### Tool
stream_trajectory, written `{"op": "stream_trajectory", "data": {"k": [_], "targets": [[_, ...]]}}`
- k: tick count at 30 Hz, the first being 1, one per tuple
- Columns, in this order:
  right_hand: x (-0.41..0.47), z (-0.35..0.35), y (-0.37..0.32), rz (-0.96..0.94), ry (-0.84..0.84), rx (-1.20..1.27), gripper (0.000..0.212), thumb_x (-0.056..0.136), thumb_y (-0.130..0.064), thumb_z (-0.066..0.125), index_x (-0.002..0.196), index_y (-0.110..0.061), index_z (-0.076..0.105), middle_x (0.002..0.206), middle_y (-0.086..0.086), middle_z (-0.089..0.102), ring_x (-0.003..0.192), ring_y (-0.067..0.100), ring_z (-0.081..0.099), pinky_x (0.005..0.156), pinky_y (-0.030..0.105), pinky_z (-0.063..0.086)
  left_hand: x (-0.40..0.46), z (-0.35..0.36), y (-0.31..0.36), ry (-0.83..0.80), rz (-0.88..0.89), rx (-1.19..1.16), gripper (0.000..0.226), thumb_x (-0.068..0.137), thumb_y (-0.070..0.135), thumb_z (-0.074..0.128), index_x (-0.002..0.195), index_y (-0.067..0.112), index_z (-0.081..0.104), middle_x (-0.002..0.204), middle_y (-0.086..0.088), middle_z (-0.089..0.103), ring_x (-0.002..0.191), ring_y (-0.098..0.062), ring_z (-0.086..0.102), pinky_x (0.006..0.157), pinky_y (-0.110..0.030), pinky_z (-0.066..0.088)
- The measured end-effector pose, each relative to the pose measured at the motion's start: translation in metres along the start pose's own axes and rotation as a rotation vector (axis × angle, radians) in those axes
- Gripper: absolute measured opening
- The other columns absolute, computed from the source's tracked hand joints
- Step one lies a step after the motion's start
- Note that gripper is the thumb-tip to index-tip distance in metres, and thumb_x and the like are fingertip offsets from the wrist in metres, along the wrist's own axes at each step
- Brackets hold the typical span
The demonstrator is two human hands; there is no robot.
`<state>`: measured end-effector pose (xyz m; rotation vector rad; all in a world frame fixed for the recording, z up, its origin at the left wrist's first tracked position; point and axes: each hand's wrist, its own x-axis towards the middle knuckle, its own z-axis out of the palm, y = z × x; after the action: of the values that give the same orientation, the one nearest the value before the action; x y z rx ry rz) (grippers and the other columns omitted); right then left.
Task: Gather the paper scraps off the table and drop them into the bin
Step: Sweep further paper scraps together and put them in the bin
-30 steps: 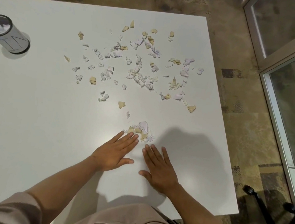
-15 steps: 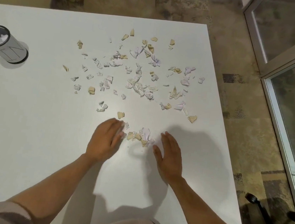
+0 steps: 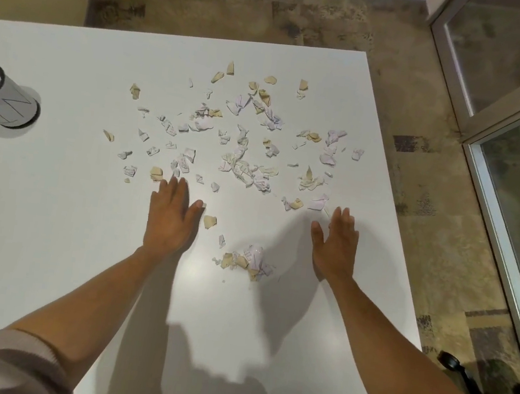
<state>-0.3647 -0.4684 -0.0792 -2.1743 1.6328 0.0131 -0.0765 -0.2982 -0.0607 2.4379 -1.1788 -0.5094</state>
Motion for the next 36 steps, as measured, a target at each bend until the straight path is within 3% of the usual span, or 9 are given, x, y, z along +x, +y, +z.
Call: {"op": "stream_trajectory", "data": {"k": [5, 7, 10, 13, 18, 23, 29, 33, 36], "targets": [[-0.004, 0.015, -0.012, -0.27, -0.063, -0.063, 0.074, 0.097, -0.06, 0.009, 0.155, -0.015, 0.007, 0.164, 0.003, 0.005, 0.151, 0.017, 0.0, 0.122, 0.038, -0.004, -0.006, 0.017, 0.008, -0.138, 0.159, 0.022, 0.059, 0.104, 0.042, 0.026, 0.15, 0.006, 0.029, 0.16, -0.015, 0.022, 0.149, -0.034, 0.012, 0.118, -0.053, 0.014], [-0.003, 0.014, -0.016, -0.284, 0.002, 0.058, 0.069, 0.099, -0.059, 0.019, 0.154, -0.017, 0.021, 0.161, 0.002, 0.022, 0.149, 0.016, 0.015, 0.122, 0.038, 0.011, -0.005, 0.02, 0.01, -0.154, 0.231, -0.09, 0.054, 0.105, 0.038, 0.03, 0.153, 0.013, 0.026, 0.162, -0.005, 0.017, 0.152, -0.019, 0.003, 0.122, -0.045, 0.007], [0.013, 0.003, -0.023, -0.186, 0.18, 0.162, 0.063, 0.098, -0.059, 0.028, 0.145, -0.019, 0.039, 0.153, 0.004, 0.038, 0.142, 0.021, 0.031, 0.116, 0.044, 0.03, 0.013, 0.016, 0.015, -0.043, 0.245, -0.141, 0.054, 0.102, 0.038, 0.037, 0.149, 0.01, 0.036, 0.159, -0.007, 0.026, 0.151, -0.021, 0.011, 0.122, -0.042, 0.013], [0.036, -0.009, -0.032, -0.143, 0.111, 0.124, 0.068, 0.096, -0.062, 0.028, 0.151, -0.022, 0.029, 0.161, 0.004, 0.02, 0.147, 0.024, 0.019, 0.119, 0.044, 0.023, 0.044, 0.01, 0.029, -0.006, 0.224, -0.098, 0.059, 0.1, 0.04, 0.047, 0.149, 0.009, 0.036, 0.16, -0.012, 0.024, 0.15, -0.029, 0.015, 0.12, -0.042, 0.014], [0.071, -0.015, -0.051, -0.183, -0.038, -0.047, 0.073, 0.096, -0.057, 0.039, 0.153, -0.018, 0.02, 0.163, 0.011, 0.01, 0.148, 0.029, 0.015, 0.119, 0.045, 0.02, 0.093, 0.012, 0.049, -0.226, 0.257, 0.072, 0.074, 0.096, 0.058, 0.042, 0.155, 0.017, 0.021, 0.163, -0.012, 0.009, 0.151, -0.03, 0.007, 0.12, -0.05, 0.015], [0.072, -0.004, -0.069, -0.314, -0.117, -0.131, 0.069, 0.096, -0.057, 0.04, 0.15, -0.015, 0.028, 0.161, 0.012, 0.018, 0.148, 0.029, 0.014, 0.119, 0.046, 0.017, 0.091, 0.028, 0.054, -0.318, 0.339, 0.228, 0.068, 0.098, 0.055, 0.038, 0.152, 0.015, 0.027, 0.162, -0.013, 0.016, 0.149, -0.035, 0.01, 0.117, -0.053, 0.013], [0.035, 0.018, -0.073, -0.54, -0.139, -0.133, 0.06, 0.099, -0.05, 0.038, 0.148, -0.015, 0.035, 0.16, 0.009, 0.024, 0.149, 0.024, 0.015, 0.12, 0.042, 0.014, 0.054, 0.035, 0.048, -0.335, 0.477, 0.195, 0.055, 0.102, 0.045, 0.036, 0.147, 0.014, 0.039, 0.158, -0.011, 0.029, 0.148, -0.033, 0.02, 0.118, -0.051, 0.018], [0.004, 0.022, -0.07, -0.623, -0.149, -0.061, 0.051, 0.099, -0.039, 0.048, 0.142, -0.011, 0.046, 0.154, 0.012, 0.035, 0.146, 0.025, 0.025, 0.116, 0.045, 0.03, 0.021, 0.035, 0.045, -0.345, 0.549, 0.146, 0.046, 0.103, 0.037, 0.039, 0.142, 0.013, 0.047, 0.155, -0.01, 0.035, 0.146, -0.033, 0.026, 0.117, -0.049, 0.019], [-0.018, 0.02, -0.064, -0.796, -0.031, -0.103, 0.049, 0.079, -0.025, 0.078, 0.121, -0.006, 0.061, 0.136, 0.017, 0.055, 0.129, 0.032, 0.05, 0.101, 0.047, 0.049, -0.002, 0.034, 0.041, -0.329, 0.603, 0.104, 0.038, 0.102, 0.026, 0.044, 0.135, 0.011, 0.053, 0.15, -0.011, 0.043, 0.142, -0.035, 0.034, 0.114, -0.05, 0.027]]}}
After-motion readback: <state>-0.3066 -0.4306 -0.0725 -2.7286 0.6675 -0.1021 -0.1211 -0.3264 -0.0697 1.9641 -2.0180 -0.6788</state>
